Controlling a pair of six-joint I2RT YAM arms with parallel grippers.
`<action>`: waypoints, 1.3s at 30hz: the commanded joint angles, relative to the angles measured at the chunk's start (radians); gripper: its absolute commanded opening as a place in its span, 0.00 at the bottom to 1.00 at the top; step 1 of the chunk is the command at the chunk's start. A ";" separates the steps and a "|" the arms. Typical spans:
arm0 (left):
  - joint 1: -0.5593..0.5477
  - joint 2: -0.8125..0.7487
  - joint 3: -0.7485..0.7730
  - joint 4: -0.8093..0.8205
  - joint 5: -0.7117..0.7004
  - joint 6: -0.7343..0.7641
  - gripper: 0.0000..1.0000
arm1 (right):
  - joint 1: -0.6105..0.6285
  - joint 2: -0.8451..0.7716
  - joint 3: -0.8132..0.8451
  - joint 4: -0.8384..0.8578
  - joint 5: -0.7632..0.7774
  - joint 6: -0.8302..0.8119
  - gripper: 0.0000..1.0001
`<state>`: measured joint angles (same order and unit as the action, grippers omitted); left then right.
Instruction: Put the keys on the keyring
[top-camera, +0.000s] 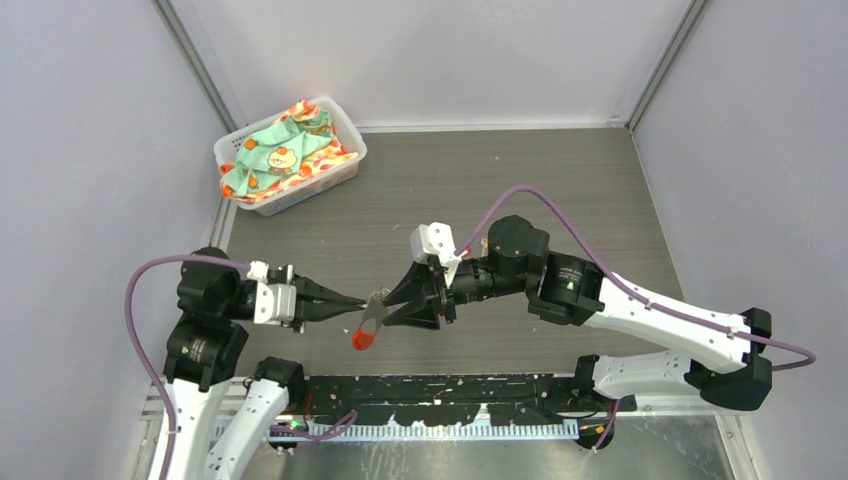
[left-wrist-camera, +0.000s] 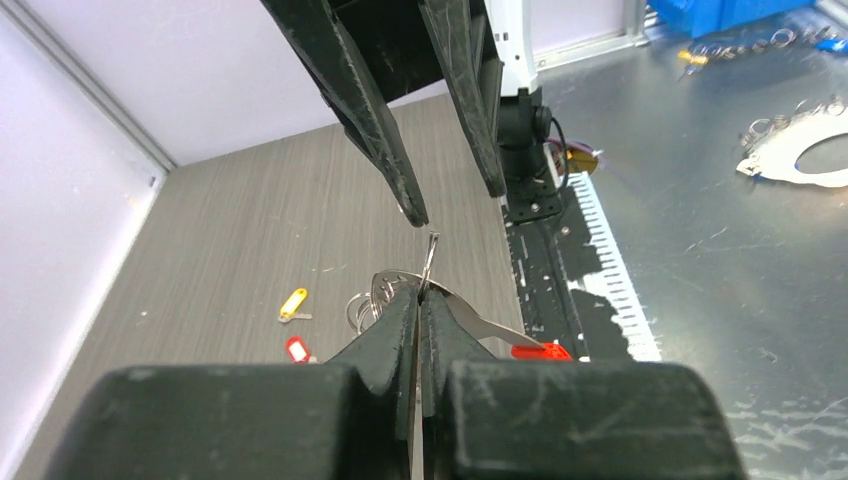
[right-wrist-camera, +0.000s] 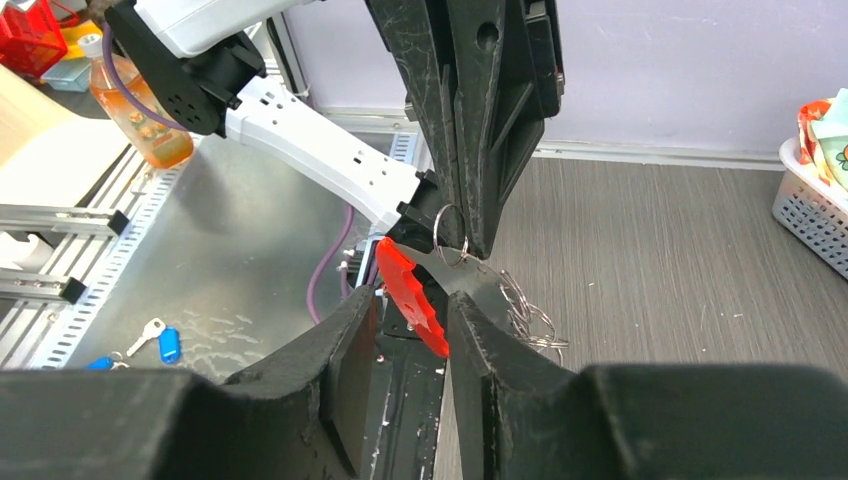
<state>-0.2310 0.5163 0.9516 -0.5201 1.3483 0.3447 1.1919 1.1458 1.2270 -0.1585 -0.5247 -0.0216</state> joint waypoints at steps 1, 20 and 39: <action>-0.003 0.025 0.010 0.178 0.053 -0.192 0.00 | 0.005 -0.039 -0.002 0.073 -0.011 0.019 0.36; -0.005 0.050 0.003 0.232 0.037 -0.326 0.00 | 0.027 -0.006 -0.023 0.201 0.141 0.011 0.37; -0.007 0.065 -0.022 0.351 0.023 -0.458 0.00 | 0.043 0.027 0.012 0.166 0.231 -0.012 0.01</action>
<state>-0.2337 0.5762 0.9352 -0.2337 1.3621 -0.0818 1.2255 1.1721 1.2011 -0.0158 -0.3542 -0.0284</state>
